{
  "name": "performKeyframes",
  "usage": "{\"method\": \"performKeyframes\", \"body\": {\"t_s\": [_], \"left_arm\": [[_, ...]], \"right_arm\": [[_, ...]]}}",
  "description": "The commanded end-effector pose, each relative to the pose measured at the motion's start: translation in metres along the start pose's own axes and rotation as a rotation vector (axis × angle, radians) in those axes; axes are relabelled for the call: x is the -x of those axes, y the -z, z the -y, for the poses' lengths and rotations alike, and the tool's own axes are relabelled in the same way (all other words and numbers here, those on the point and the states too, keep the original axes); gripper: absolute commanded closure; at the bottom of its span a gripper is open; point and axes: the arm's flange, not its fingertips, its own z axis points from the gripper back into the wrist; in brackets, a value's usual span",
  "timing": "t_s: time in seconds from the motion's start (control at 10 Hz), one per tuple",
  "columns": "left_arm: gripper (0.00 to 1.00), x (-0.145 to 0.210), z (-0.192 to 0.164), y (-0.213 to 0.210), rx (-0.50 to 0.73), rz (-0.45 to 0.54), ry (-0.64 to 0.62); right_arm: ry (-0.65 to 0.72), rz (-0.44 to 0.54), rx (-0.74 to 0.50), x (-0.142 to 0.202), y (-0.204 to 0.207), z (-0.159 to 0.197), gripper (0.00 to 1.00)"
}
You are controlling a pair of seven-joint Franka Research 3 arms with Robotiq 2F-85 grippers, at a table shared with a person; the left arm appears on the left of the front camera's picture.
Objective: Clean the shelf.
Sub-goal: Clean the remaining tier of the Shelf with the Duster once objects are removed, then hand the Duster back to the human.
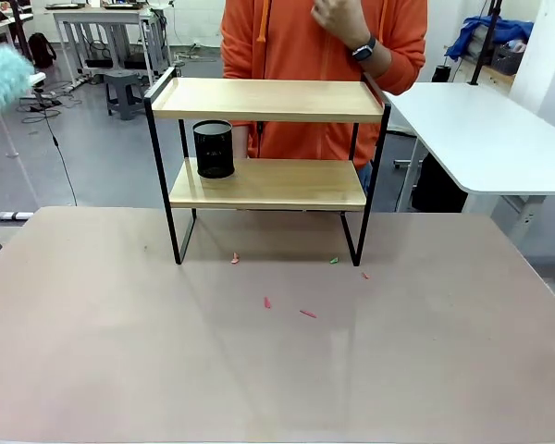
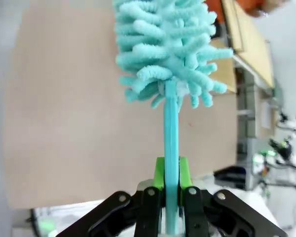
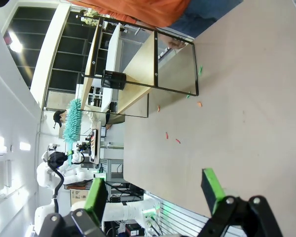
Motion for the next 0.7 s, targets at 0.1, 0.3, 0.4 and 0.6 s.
{"method": "performKeyframes", "body": {"t_s": [0.1,0.3,0.4,0.6], "left_arm": [[0.88,-0.027,0.016,0.052,-0.044,-0.019,-0.074],[0.88,-0.008,-0.001,0.026,-0.043,0.003,-0.031],[0.88,-0.008,-0.001,0.026,-0.043,0.003,-0.031],[0.88,-0.008,-0.001,0.026,-0.043,0.003,-0.031]], "right_arm": [[-0.025,0.012,-0.019,-0.002,0.001,-0.001,0.0],[-0.025,0.012,-0.019,-0.002,0.001,-0.001,0.0],[-0.025,0.012,-0.019,-0.002,0.001,-0.001,0.0],[-0.025,0.012,-0.019,-0.002,0.001,-0.001,0.0]]}}
